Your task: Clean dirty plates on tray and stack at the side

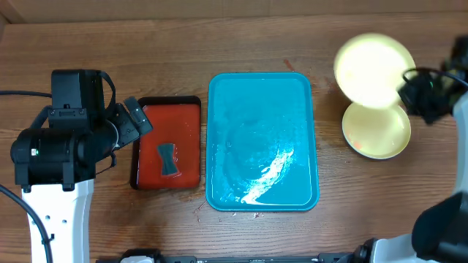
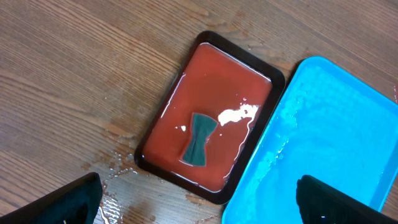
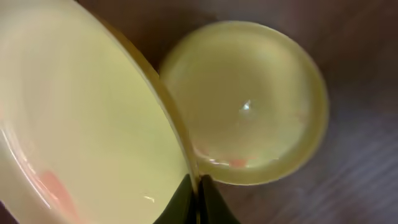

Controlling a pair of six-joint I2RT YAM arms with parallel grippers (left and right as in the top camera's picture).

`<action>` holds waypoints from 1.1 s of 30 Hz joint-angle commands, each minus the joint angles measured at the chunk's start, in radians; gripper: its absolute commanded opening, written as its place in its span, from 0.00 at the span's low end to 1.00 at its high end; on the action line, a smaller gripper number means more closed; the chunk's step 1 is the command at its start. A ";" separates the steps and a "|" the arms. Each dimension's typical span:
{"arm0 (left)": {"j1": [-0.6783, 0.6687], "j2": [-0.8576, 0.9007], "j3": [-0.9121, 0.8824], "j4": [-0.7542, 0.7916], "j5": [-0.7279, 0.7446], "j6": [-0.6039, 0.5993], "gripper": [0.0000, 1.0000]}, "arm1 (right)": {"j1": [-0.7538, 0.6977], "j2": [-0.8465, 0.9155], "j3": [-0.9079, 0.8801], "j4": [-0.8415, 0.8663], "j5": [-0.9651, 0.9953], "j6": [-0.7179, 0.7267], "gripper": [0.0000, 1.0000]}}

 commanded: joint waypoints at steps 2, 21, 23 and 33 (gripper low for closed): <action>0.003 0.005 0.016 0.000 -0.006 0.011 1.00 | -0.136 0.028 -0.207 0.106 -0.014 0.007 0.04; 0.004 0.005 0.016 0.000 -0.006 0.012 1.00 | 0.315 -0.394 -0.108 -0.085 -0.361 -0.365 1.00; 0.004 0.005 0.016 0.000 -0.006 0.012 1.00 | 0.412 -0.433 -0.108 -0.082 -0.381 -0.348 1.00; 0.004 0.005 0.016 0.000 -0.006 0.011 1.00 | 0.652 -0.451 -0.109 -0.106 -0.362 -0.351 1.00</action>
